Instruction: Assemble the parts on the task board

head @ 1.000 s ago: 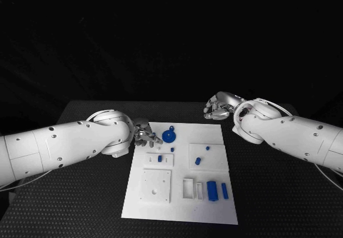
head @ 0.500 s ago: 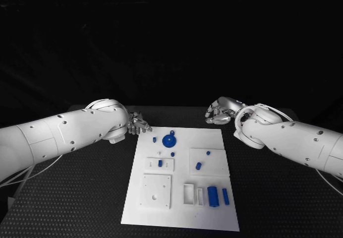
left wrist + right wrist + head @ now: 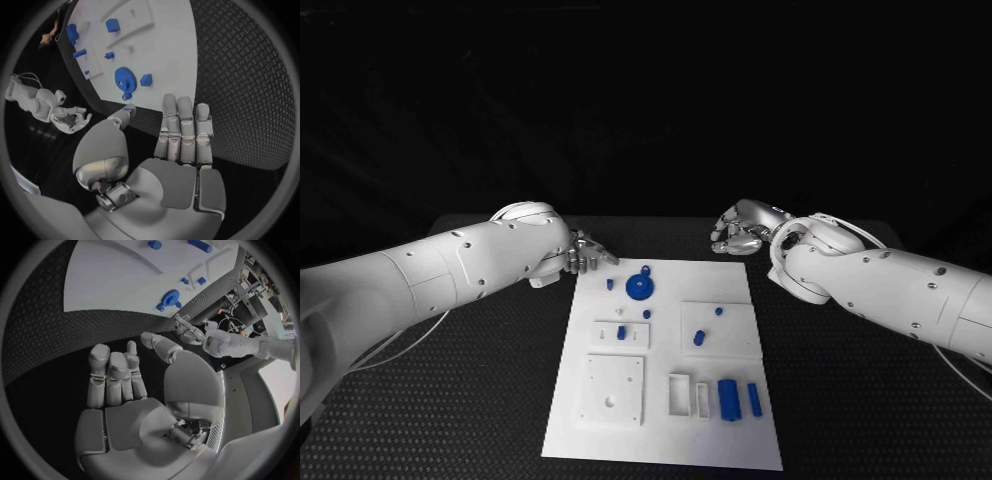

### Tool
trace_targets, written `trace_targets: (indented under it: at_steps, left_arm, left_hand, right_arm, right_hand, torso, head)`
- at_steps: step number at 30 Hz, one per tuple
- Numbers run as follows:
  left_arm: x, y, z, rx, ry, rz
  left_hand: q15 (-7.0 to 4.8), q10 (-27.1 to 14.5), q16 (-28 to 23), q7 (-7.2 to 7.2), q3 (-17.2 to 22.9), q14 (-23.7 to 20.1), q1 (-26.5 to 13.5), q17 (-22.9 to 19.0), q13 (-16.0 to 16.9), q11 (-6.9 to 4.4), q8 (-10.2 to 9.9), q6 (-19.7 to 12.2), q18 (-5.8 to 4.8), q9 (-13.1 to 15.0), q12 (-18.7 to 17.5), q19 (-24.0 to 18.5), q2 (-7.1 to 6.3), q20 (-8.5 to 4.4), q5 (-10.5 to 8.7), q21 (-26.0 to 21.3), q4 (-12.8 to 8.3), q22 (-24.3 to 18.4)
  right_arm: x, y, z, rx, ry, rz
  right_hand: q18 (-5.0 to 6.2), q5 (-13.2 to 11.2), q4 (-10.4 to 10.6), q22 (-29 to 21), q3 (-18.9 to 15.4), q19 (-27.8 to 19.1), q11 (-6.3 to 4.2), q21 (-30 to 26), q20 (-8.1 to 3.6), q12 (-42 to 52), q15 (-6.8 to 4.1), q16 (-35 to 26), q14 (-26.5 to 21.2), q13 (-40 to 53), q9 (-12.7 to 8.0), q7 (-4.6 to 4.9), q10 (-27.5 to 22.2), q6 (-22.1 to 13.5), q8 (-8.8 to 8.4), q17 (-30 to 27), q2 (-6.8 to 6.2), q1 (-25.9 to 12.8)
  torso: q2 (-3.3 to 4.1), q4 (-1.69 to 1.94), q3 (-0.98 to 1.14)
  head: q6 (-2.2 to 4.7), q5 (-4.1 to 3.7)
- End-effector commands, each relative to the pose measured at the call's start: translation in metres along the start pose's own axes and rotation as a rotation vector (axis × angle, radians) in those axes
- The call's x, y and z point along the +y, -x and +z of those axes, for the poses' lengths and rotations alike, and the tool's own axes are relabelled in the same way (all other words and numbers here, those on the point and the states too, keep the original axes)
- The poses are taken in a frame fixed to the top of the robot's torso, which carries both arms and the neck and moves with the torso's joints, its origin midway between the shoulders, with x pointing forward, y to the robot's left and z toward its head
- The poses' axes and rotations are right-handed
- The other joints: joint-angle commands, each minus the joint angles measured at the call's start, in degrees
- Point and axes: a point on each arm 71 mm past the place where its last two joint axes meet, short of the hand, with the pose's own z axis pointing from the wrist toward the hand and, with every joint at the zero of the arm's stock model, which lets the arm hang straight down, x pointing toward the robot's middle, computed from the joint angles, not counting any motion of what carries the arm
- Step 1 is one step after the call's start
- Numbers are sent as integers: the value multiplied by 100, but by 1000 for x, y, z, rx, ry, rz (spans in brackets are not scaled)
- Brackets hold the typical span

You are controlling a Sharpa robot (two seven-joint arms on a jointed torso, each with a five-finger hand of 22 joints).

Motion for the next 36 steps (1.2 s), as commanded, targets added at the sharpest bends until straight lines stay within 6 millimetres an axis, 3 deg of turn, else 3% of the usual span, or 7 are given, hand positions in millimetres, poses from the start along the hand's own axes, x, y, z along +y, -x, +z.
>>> trace_targets:
  at_steps: [1, 6, 12, 22, 36]
  left_arm:
    - [-4, -5, 2, 55, -27, 17]
    - [-6, -8, 4, 78, -23, 25]
    - [-7, -13, 5, 100, -29, 34]
    - [-7, -20, 8, 120, -29, 34]
    - [-11, -24, 6, 126, -40, 35]
  left_hand:
    - [-35, 57, 47, -19, -52, 10, -38, 28, 24, -21, -14, -10, 58, -1, 38, -2, 14, -424, -10, -15, 71, 14]
    - [-47, 56, 69, -23, -98, -2, 62, 57, 51, -25, -4, -1, 63, 3, 48, -2, 128, -431, -8, -11, 96, 38]
    - [-43, 32, 73, -32, -337, -40, 253, 96, 96, -31, 21, 29, 52, 4, 42, -32, 358, -429, -2, -36, 52, 80]
    - [-41, 7, 29, -34, -723, -62, 622, 131, 143, -37, 20, 60, 30, -61, -5, -37, 823, -433, 124, -124, -220, 130]
    - [-45, 35, 23, -54, -820, -47, 726, 152, 165, -47, 45, 124, 23, -88, -12, -20, 1008, -436, 193, -167, -326, 154]
  right_arm:
    - [2, -1, 0, 11, 10, -2]
    - [3, -2, 0, 11, 12, -1]
    - [3, -2, 0, 11, 13, -1]
    - [4, -2, 1, 12, 15, -1]
    - [4, -2, 1, 12, 14, -1]
  right_hand:
    - [163, 28, -24, 76, 0, 10, 11, -29, -44, 28, 5, -22, -19, -9, -8, 60, -40, 12, -24, 5, 45, -23]
    - [163, 32, -24, 76, 1, 10, 11, -29, -44, 28, 5, -22, -19, -9, -8, 60, -40, 12, -24, 5, 46, -23]
    - [163, 36, -25, 76, 2, 10, 11, -29, -44, 28, 6, -23, -19, -10, -8, 60, -40, 11, -24, 5, 46, -25]
    - [163, 41, -25, 76, 3, 11, 11, -29, -45, 29, 6, -23, -18, -10, -8, 60, -40, 11, -23, 6, 48, -26]
    - [163, 47, -26, 76, 3, 12, 12, -30, -45, 29, 6, -23, -17, -11, -8, 61, -40, 12, -23, 6, 46, -29]
  torso:
    - [20, -15, -7]
    - [19, -13, -6]
    - [9, -11, -5]
    - [10, -11, -8]
    - [9, -3, -8]
  head:
    - [8, 4]
    - [5, 3]
    - [-10, 6]
    - [-21, 1]
    - [-21, -14]
